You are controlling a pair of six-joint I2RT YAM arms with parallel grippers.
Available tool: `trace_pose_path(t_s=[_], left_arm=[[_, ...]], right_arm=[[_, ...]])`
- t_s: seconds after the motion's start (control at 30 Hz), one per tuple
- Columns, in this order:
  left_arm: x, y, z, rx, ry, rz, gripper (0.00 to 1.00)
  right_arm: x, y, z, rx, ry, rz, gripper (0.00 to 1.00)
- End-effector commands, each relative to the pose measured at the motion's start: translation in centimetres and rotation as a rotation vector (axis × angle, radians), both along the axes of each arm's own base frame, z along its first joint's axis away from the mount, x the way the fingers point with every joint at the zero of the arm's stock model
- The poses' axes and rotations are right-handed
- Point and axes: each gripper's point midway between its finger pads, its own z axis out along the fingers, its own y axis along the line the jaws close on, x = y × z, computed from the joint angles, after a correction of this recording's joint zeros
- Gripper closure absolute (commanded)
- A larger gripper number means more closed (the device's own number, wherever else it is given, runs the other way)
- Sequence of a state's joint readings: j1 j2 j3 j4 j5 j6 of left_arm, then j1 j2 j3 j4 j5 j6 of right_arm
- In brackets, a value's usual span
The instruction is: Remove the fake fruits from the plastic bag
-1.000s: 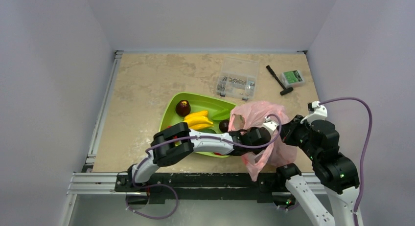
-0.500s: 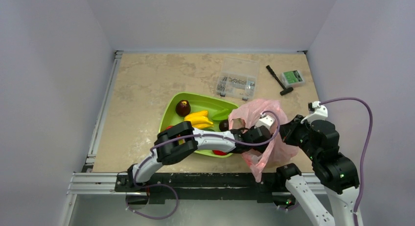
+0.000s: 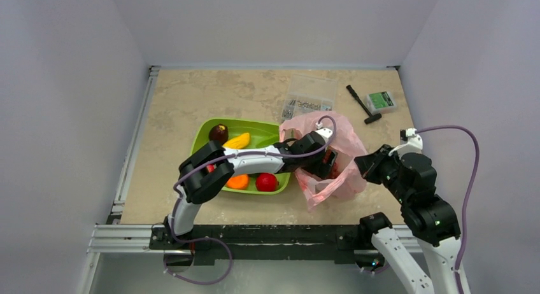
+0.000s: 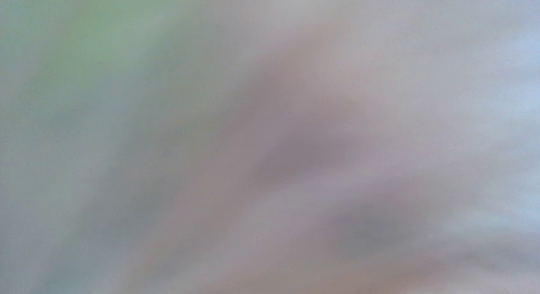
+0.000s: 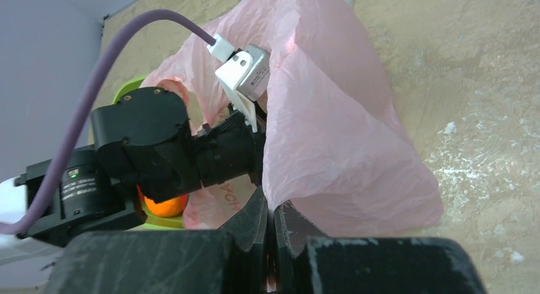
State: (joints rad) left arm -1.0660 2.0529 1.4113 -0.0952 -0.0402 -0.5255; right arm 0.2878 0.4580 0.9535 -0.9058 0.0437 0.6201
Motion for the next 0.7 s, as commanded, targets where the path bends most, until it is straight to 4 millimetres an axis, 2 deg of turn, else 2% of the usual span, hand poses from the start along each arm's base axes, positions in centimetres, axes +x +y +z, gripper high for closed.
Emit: trace_pose_path(t_s=[0.0, 0.1, 0.2, 0.27, 0.4, 0.5, 0.57, 0.67], left_arm=[[-3.3, -2.5, 5.4, -0.157, 0.018, -0.175, 0.17], [-3.8, -3.2, 5.9, -0.187, 0.032, -0.200, 0.12], [-3.9, -3.9, 5.3, -0.185, 0.037, -0.200, 0.07], [-4.1, -4.3, 4.3, -0.161, 0.029, -0.189, 0.01], [-4.5, -5.1, 1.1, -0.068, -0.039, -0.156, 0.00], [-4.3, -5.2, -1.5, 0.010, -0.051, -0.129, 0.05], [-4.2, -4.5, -3.1, 0.054, -0.034, -0.099, 0.10], [-3.8, -3.3, -4.4, 0.100, -0.051, -0.079, 0.19]], right_arm=[[-0.3, -0.5, -0.6, -0.010, 0.054, -0.033, 1.00], [-1.4, -0.9, -1.5, -0.036, 0.096, -0.023, 1.00], [-1.8, -1.1, -2.0, -0.055, 0.107, -0.021, 1.00], [-1.7, -1.0, -2.0, -0.054, 0.102, -0.019, 1.00], [-1.4, -0.7, -1.9, -0.049, 0.084, -0.001, 1.00], [-1.4, -0.5, -2.4, -0.056, 0.090, 0.013, 1.00], [-1.5, -0.9, -2.7, -0.073, 0.098, 0.002, 1.00], [-2.0, -1.5, -3.1, -0.092, 0.107, -0.015, 1.00]])
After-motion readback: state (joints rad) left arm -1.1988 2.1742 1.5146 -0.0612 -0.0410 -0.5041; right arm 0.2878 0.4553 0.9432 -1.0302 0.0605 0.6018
